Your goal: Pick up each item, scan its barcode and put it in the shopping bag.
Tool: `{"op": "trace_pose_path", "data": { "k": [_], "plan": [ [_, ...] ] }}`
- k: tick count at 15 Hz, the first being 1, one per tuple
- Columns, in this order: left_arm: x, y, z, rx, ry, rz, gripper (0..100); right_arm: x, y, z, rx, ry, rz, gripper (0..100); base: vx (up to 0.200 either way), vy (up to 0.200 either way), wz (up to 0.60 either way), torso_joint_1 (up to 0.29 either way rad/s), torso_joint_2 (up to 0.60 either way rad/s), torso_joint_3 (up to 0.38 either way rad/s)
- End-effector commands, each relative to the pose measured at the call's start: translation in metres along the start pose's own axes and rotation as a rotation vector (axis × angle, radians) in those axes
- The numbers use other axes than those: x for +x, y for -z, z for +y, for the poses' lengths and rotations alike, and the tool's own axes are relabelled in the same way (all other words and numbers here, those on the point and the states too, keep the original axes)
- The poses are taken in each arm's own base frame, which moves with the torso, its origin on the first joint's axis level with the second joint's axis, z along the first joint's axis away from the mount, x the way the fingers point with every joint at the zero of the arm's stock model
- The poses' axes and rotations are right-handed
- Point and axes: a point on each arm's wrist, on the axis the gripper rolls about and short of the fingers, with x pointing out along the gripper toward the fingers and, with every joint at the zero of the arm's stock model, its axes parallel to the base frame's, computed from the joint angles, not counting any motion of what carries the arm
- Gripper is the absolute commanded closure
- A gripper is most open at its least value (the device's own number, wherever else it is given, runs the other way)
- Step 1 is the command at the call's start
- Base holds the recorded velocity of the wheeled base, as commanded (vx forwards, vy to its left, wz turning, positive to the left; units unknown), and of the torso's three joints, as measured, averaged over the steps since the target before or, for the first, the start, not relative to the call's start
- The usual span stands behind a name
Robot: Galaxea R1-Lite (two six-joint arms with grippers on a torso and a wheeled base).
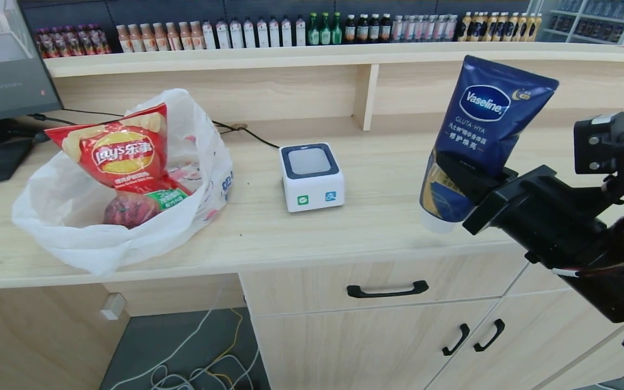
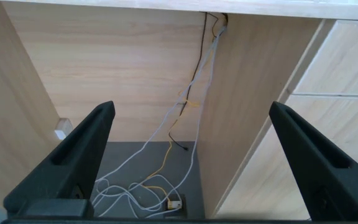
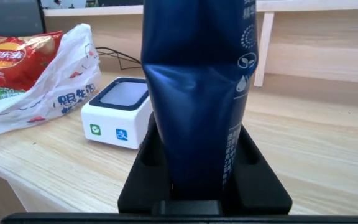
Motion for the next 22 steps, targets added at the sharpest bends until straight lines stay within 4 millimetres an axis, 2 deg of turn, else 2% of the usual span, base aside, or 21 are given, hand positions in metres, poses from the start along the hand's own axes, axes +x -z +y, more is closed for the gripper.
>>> {"op": "trace_pose_path", "data": {
  "k": [1, 7, 11, 17, 22],
  "plan": [
    [0.000, 0.000, 0.000, 0.000, 0.000, 0.000, 0, 0.001, 0.001, -0.001, -0.001, 0.002, 0.002, 100, 0.000, 0.200, 0.00, 0.007, 0.00, 0.002],
    [0.000, 0.000, 0.000, -0.001, 0.000, 0.000, 0, 0.001, 0.000, 0.000, 0.001, 0.001, -0.003, 100, 0.000, 0.200, 0.00, 0.003, 0.00, 0.002],
    [0.000, 0.000, 0.000, 0.000, 0.000, 0.000, 0, 0.000, -0.002, 0.000, 0.002, -0.001, -0.008, 100, 0.000, 0.000, 0.00, 0.000, 0.00, 0.000],
    [0.000, 0.000, 0.000, 0.000, 0.000, 0.000, 0, 0.009, -0.010, 0.003, 0.013, -0.026, -0.052, 100, 0.000, 0.000, 0.00, 0.000, 0.00, 0.000],
    [0.000, 0.000, 0.000, 0.000, 0.000, 0.000, 0, 0.045, -0.029, 0.013, 0.105, -0.025, -0.149, 100, 0.000, 0.000, 0.00, 0.000, 0.00, 0.000]
  ]
}}
